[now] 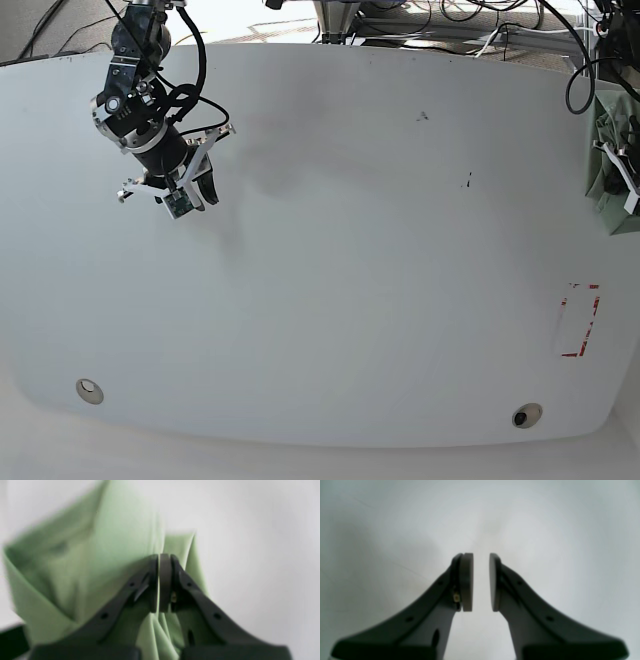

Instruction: Layout the t-shirt on the table in an organized manner, then fold the t-shirt properly

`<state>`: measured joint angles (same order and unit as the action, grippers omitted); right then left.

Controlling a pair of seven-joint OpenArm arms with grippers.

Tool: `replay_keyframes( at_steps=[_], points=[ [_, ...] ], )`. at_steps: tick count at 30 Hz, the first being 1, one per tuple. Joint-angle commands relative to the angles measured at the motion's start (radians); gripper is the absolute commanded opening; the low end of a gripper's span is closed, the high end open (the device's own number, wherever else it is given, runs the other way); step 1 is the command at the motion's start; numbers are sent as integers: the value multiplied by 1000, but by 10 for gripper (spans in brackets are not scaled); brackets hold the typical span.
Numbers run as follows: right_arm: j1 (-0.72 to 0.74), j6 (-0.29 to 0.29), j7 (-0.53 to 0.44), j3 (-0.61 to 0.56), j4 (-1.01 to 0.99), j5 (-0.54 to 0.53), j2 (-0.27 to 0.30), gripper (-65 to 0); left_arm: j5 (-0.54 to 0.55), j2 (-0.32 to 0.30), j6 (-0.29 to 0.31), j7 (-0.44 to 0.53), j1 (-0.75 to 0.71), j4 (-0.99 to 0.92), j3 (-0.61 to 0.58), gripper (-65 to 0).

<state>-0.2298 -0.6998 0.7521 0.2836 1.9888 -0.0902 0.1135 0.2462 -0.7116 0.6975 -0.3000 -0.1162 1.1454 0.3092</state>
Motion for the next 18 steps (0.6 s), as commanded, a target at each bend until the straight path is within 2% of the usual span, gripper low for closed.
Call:
replay_keyframes(
  at_steps=[1,6,10,13,14,15,16,18],
  points=[
    [28,2,-32,3,23,-9,10,-547,26,-26,1,-3,23,137,48,-650],
    [69,2,-81,6,0,-6,15,-547,20,56,1,-140,60,315,80,-650],
    [94,2,-141,3,-29,50,8,-547,-6,139,1,-161,97,414,72,-650],
    [117,2,-207,-14,-79,129,-4,-544,-66,240,1,-158,108,486,64,-650],
    [123,2,-245,-28,-104,157,-8,-545,-91,292,-6,-156,108,509,64,-650],
    [126,2,-270,-34,-119,174,-8,-545,-104,320,-19,-156,109,525,64,-650],
    [129,2,-325,-42,-151,195,-8,-547,-130,386,-42,-156,109,548,64,-650],
    [131,2,-405,-42,-196,214,-7,-547,-163,465,-69,-147,109,572,58,-650]
  ],
)
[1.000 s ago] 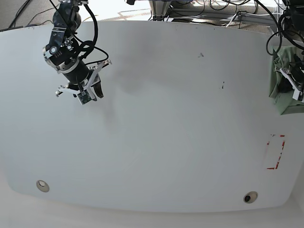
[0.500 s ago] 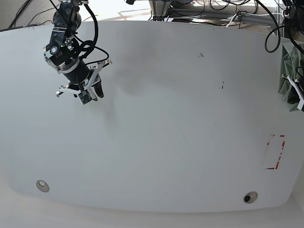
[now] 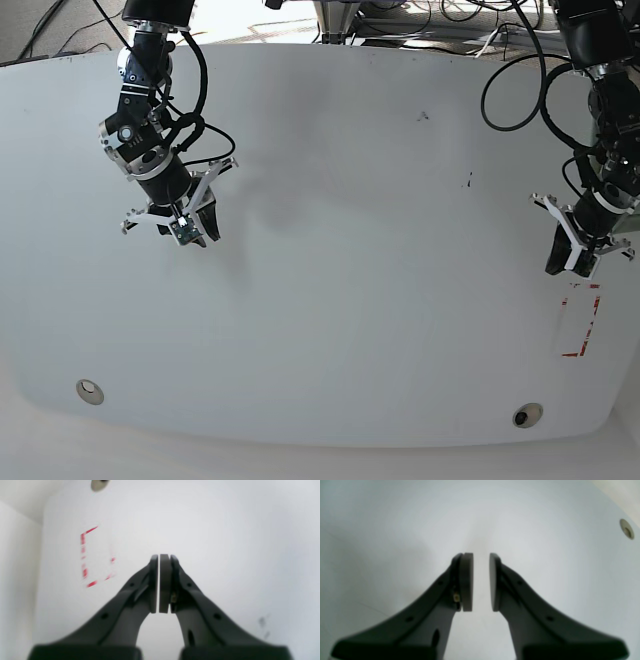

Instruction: Layout the t-shirt on the table in an organized manner, then fold the t-shirt properly

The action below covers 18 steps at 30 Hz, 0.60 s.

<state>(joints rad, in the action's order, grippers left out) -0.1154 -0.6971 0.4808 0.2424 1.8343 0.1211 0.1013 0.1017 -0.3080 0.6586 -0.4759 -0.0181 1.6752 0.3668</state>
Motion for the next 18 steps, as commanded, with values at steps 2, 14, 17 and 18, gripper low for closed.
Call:
replay_keyframes(
  at_steps=[2,14,17,18],
  points=[
    [16,-1,-219,-1,-92,18,4,-547,-53,145,-56,64,10,62,-12,-650],
    [-65,86,-620,30,-265,62,35,-547,-308,462,-196,477,-151,56,-125,-650],
    [-145,86,-620,48,-203,24,36,-547,-313,464,-196,478,-242,99,-154,-650],
    [-163,89,-620,51,-189,12,36,-547,-313,462,-196,478,-265,105,-160,-650]
  ],
)
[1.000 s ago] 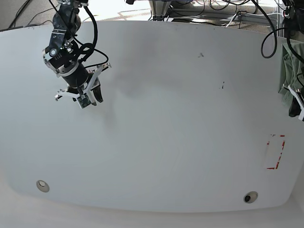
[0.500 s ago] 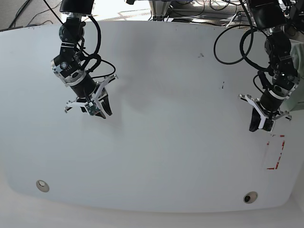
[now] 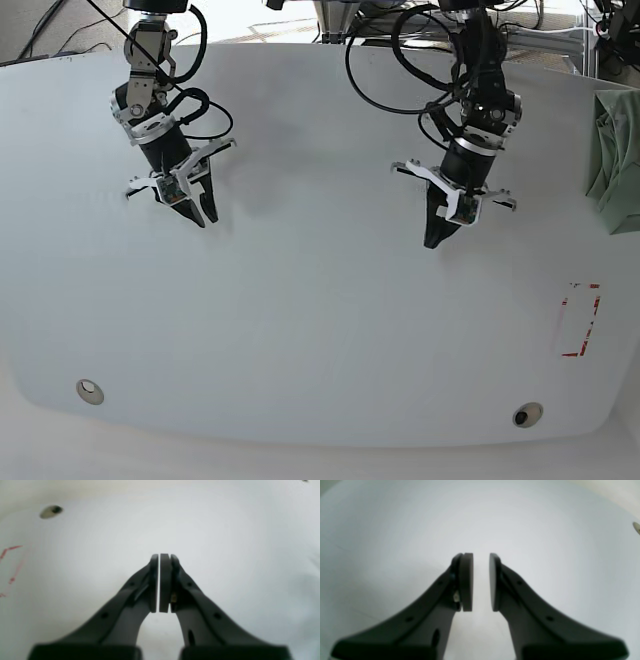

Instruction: Layout the t-shirt on the table in an organized manner, then fold the t-shirt properly

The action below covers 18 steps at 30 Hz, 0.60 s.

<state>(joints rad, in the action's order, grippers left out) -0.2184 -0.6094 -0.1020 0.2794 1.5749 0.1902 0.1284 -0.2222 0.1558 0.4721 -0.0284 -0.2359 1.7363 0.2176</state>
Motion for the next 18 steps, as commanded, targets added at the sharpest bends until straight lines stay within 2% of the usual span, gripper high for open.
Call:
replay_keyframes(
  at_steps=[1,8,18],
  points=[
    [-89,3,-37,21,89,-74,9,-547,11,-2,-9,31,-79,54,-20,-650],
    [-336,-2,-37,82,216,-171,9,-547,8,0,-9,31,-363,173,-39,-650],
    [-657,-2,-37,82,276,-352,9,-547,13,-3,-11,34,-739,244,-28,-650]
  ],
)
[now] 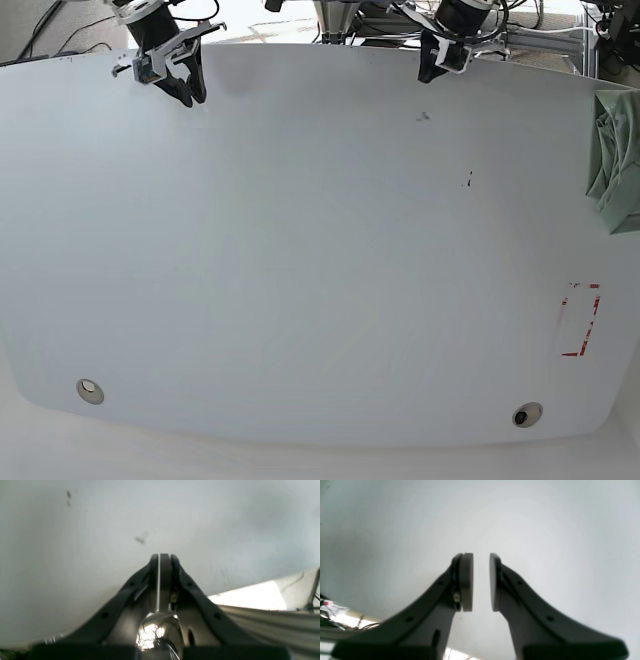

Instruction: Layout the t-shirt on the table in an organized manner, then fold the t-shirt properly

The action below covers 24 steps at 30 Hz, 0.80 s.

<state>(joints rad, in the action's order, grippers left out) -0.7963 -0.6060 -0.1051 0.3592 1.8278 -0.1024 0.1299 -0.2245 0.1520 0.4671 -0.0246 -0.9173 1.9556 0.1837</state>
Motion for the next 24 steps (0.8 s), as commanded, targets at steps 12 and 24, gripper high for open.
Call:
replay_keyframes(
  at_steps=[12,24],
  points=[
    [-412,-5,-34,-2,22,-156,6,-549,14,-18,-6,28,-377,14,78,-650],
    [-401,-5,-34,-98,-251,-144,-8,-549,14,-101,-9,27,-250,-310,101,-650]
  ],
)
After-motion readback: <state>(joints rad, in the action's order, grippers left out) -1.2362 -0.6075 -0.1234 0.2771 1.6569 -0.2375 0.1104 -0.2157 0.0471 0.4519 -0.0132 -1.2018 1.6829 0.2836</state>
